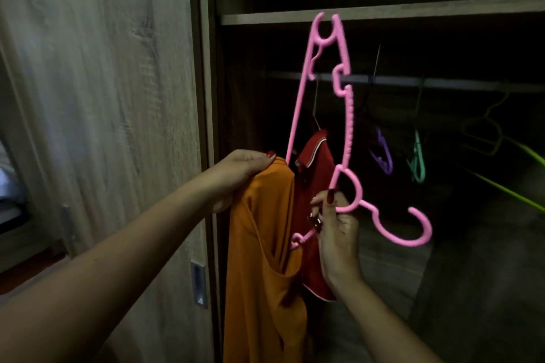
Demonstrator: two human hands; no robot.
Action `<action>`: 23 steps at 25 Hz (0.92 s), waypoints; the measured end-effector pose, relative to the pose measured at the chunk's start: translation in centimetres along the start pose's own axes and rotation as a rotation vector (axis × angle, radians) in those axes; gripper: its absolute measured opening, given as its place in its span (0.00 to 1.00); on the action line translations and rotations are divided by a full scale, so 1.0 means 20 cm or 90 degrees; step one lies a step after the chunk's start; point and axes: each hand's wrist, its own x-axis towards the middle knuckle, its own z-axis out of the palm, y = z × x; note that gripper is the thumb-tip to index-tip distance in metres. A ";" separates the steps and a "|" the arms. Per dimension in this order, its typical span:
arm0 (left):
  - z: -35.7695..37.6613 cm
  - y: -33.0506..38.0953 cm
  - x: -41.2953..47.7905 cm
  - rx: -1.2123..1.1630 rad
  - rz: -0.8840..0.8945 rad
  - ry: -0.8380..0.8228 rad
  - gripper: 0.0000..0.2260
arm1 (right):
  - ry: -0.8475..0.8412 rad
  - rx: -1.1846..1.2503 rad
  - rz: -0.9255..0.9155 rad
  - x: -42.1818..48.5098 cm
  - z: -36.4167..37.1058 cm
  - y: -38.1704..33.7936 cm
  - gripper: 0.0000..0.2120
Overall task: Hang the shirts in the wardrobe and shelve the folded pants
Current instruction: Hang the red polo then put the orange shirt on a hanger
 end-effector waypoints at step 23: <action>-0.19 -0.25 -0.04 0.738 0.112 0.268 0.13 | -0.592 -0.606 0.102 0.14 -0.45 -0.07 0.15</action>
